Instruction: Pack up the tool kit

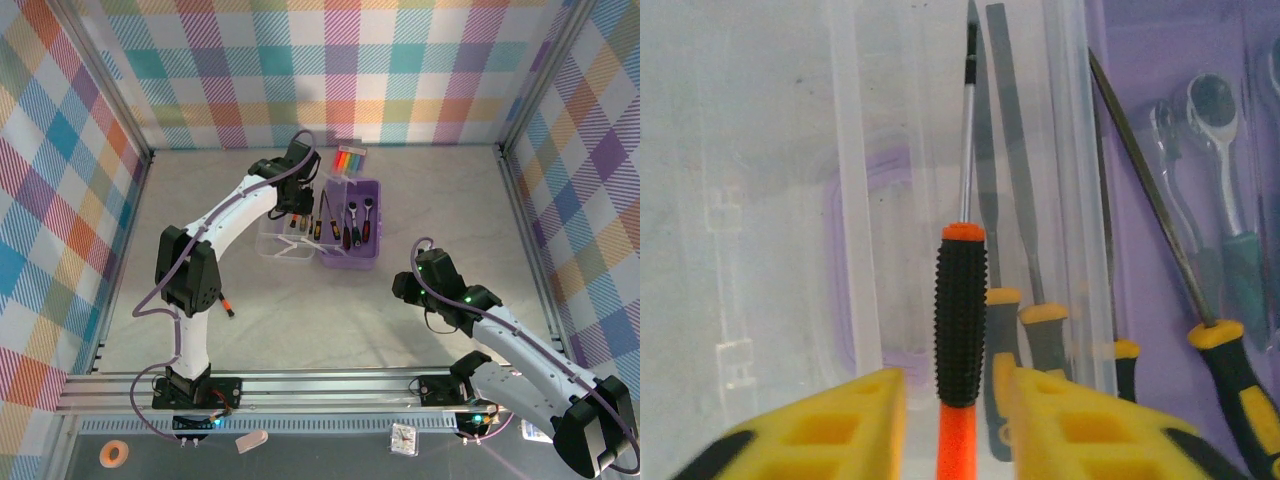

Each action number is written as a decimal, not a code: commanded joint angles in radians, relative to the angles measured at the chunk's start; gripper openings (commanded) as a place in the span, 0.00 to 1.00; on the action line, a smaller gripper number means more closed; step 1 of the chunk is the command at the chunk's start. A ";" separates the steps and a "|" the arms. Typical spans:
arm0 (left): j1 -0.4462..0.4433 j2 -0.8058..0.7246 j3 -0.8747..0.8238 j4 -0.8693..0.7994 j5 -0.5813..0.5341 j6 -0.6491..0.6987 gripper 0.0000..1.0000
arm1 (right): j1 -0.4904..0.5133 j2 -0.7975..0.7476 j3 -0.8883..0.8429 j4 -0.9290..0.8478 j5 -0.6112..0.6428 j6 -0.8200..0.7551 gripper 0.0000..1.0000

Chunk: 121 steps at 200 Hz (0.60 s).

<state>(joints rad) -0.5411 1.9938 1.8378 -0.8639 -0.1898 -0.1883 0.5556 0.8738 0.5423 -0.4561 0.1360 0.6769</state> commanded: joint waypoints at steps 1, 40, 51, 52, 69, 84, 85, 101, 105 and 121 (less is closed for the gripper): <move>-0.004 -0.069 0.052 -0.035 -0.042 0.013 0.42 | -0.003 -0.014 0.025 0.003 -0.046 0.007 0.41; -0.002 -0.237 -0.015 -0.023 -0.061 -0.048 0.48 | -0.003 -0.020 0.032 -0.004 -0.060 0.000 0.42; -0.001 -0.339 -0.132 0.032 -0.086 -0.091 0.52 | -0.003 -0.020 0.023 0.009 -0.067 -0.007 0.44; 0.000 -0.349 -0.145 0.038 -0.089 -0.095 0.52 | -0.003 -0.020 0.022 0.011 -0.068 -0.009 0.44; 0.011 -0.523 -0.379 0.125 -0.139 -0.203 0.60 | -0.003 -0.020 0.002 0.031 -0.085 -0.017 0.46; 0.030 -0.669 -0.582 0.156 -0.182 -0.300 0.69 | -0.003 -0.020 -0.018 0.050 -0.102 -0.024 0.51; 0.031 -0.678 -0.594 0.157 -0.183 -0.305 0.69 | -0.004 -0.019 -0.019 0.051 -0.103 -0.024 0.52; 0.056 -0.802 -0.764 0.129 -0.236 -0.398 0.74 | -0.003 -0.018 -0.040 0.077 -0.136 -0.028 0.60; 0.063 -0.828 -0.801 0.114 -0.252 -0.434 0.75 | -0.003 -0.018 -0.044 0.084 -0.145 -0.031 0.61; 0.105 -0.910 -0.940 0.091 -0.235 -0.511 0.76 | -0.003 -0.006 -0.043 0.095 -0.171 -0.054 0.62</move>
<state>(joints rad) -0.4881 1.1511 1.0794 -0.7326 -0.3695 -0.5014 0.5556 0.8669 0.5129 -0.4084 0.0261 0.6579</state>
